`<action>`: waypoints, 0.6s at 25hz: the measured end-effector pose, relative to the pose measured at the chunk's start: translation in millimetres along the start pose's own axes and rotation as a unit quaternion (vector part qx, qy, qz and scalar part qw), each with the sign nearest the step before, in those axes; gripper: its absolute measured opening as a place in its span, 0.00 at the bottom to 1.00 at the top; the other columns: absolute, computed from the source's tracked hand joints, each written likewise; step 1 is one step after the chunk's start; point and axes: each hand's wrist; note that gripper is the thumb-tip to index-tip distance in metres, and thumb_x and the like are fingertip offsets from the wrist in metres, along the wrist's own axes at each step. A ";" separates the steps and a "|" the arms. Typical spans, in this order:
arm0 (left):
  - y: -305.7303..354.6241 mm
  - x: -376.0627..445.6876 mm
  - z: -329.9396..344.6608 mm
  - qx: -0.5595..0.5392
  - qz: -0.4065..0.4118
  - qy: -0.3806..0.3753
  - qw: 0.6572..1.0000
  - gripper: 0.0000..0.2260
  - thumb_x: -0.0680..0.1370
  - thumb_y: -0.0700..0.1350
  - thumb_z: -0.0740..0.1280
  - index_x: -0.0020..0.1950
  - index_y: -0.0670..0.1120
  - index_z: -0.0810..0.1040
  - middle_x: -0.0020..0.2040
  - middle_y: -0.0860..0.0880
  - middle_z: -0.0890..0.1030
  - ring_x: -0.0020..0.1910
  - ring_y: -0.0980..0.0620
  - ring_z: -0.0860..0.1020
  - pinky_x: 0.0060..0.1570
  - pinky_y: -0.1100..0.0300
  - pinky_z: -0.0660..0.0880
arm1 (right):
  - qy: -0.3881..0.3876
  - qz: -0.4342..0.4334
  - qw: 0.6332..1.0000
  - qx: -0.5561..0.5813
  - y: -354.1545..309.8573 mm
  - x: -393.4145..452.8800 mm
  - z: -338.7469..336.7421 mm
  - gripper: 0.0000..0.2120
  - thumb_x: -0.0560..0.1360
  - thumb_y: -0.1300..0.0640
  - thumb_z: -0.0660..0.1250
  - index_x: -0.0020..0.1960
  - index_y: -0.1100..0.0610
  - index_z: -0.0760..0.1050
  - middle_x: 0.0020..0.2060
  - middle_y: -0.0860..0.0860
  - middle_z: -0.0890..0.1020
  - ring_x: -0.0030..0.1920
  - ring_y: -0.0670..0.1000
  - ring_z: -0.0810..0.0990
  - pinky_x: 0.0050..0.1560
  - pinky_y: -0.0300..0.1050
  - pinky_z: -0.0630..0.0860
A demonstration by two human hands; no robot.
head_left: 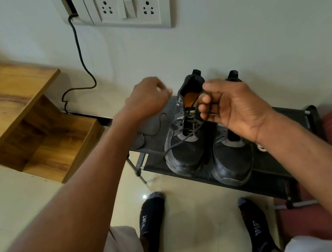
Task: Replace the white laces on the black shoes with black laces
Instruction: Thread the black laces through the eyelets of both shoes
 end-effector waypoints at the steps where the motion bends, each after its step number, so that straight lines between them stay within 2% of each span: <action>1: 14.9 -5.3 -2.4 -0.131 0.024 -0.032 0.991 0.13 0.84 0.53 0.66 0.62 0.46 0.80 0.57 0.45 0.85 0.55 0.47 0.82 0.63 0.48 0.76 | 0.015 -0.022 1.000 -0.004 -3.6 -2.0 -1.5 0.03 0.81 0.57 0.67 0.48 0.52 0.75 0.36 0.50 0.78 0.35 0.50 0.78 0.43 0.48 0.77; 2: 28.9 -12.3 -4.5 -0.240 0.041 -0.100 0.965 0.15 0.85 0.53 0.64 0.66 0.46 0.78 0.58 0.45 0.86 0.57 0.46 0.83 0.62 0.48 0.76 | 0.042 -0.051 0.998 -0.024 -6.5 -3.4 -3.1 0.01 0.81 0.57 0.67 0.50 0.52 0.76 0.36 0.50 0.78 0.33 0.49 0.75 0.39 0.46 0.75; 3: 39.1 -18.3 -5.3 -0.298 0.056 -0.171 0.937 0.16 0.86 0.54 0.62 0.69 0.45 0.76 0.58 0.45 0.86 0.58 0.44 0.84 0.60 0.49 0.77 | 0.073 -0.084 0.993 -0.044 -10.1 -4.5 -4.7 0.01 0.80 0.57 0.68 0.51 0.53 0.78 0.36 0.50 0.78 0.32 0.49 0.73 0.36 0.45 0.73; 4: 44.5 -21.3 -4.7 -0.306 0.076 -0.222 0.923 0.17 0.86 0.54 0.62 0.69 0.45 0.76 0.57 0.44 0.86 0.58 0.42 0.84 0.57 0.50 0.77 | 0.106 -0.119 0.986 -0.049 -15.2 -5.1 -7.6 0.02 0.79 0.58 0.69 0.51 0.53 0.79 0.36 0.50 0.78 0.31 0.48 0.71 0.34 0.43 0.71; 5: 45.9 -22.4 -3.8 -0.281 0.096 -0.250 0.922 0.17 0.86 0.54 0.63 0.68 0.45 0.78 0.56 0.41 0.86 0.55 0.41 0.83 0.55 0.51 0.77 | 0.139 -0.148 0.979 -0.034 -22.4 -6.0 -11.6 0.02 0.79 0.59 0.69 0.50 0.53 0.80 0.36 0.50 0.78 0.30 0.48 0.70 0.32 0.42 0.68; 6: 42.9 -22.2 -4.0 -0.242 0.108 -0.251 0.931 0.16 0.85 0.54 0.65 0.64 0.44 0.82 0.53 0.40 0.86 0.51 0.43 0.83 0.54 0.52 0.76 | 0.170 -0.170 0.971 -0.007 -30.6 -7.7 -16.5 0.03 0.78 0.60 0.70 0.50 0.53 0.80 0.36 0.50 0.79 0.30 0.47 0.70 0.31 0.41 0.66; 8: 30.0 -18.3 -10.2 -0.135 0.100 -0.192 0.967 0.14 0.83 0.54 0.69 0.53 0.44 0.87 0.44 0.42 0.87 0.42 0.54 0.83 0.51 0.58 0.77 | 0.229 -0.183 0.955 0.035 -45.0 -11.2 -28.7 0.04 0.78 0.60 0.71 0.51 0.54 0.81 0.40 0.51 0.83 0.30 0.46 0.70 0.30 0.40 0.64; 10: 6.9 -13.4 -17.8 0.039 0.067 -0.152 0.985 0.13 0.81 0.51 0.71 0.45 0.44 0.88 0.35 0.48 0.83 0.27 0.61 0.75 0.36 0.64 0.72 | 0.270 -0.165 0.948 0.015 -46.8 -11.7 -38.4 0.05 0.78 0.59 0.73 0.54 0.54 0.84 0.44 0.52 0.87 0.30 0.46 0.71 0.29 0.38 0.64; 11: -3.7 -12.6 -19.4 0.123 0.047 -0.155 0.979 0.12 0.80 0.49 0.73 0.43 0.43 0.88 0.32 0.49 0.80 0.26 0.59 0.73 0.33 0.62 0.68 | 0.278 -0.147 0.949 -0.024 -42.3 -10.9 -39.4 0.05 0.78 0.60 0.73 0.54 0.55 0.85 0.46 0.52 0.88 0.30 0.45 0.72 0.28 0.38 0.65; 13: -17.6 -12.1 -18.4 0.187 0.030 -0.172 0.967 0.09 0.79 0.47 0.74 0.47 0.41 0.87 0.37 0.47 0.82 0.37 0.51 0.78 0.39 0.58 0.70 | 0.263 -0.108 0.949 -0.137 -25.9 -6.4 -33.5 0.06 0.79 0.61 0.72 0.55 0.57 0.85 0.45 0.52 0.89 0.29 0.45 0.72 0.26 0.36 0.66; 15: -17.3 -10.8 -15.6 0.134 0.043 -0.147 0.979 0.09 0.81 0.45 0.71 0.57 0.43 0.86 0.53 0.46 0.86 0.54 0.48 0.81 0.56 0.54 0.74 | 0.219 -0.087 0.947 -0.220 -12.4 -2.1 -21.8 0.05 0.80 0.62 0.71 0.53 0.57 0.86 0.43 0.52 0.89 0.29 0.44 0.72 0.26 0.34 0.67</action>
Point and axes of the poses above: each hand's wrist, its own x-axis towards the middle knuckle, its own z-axis out of the palm, y = z × x
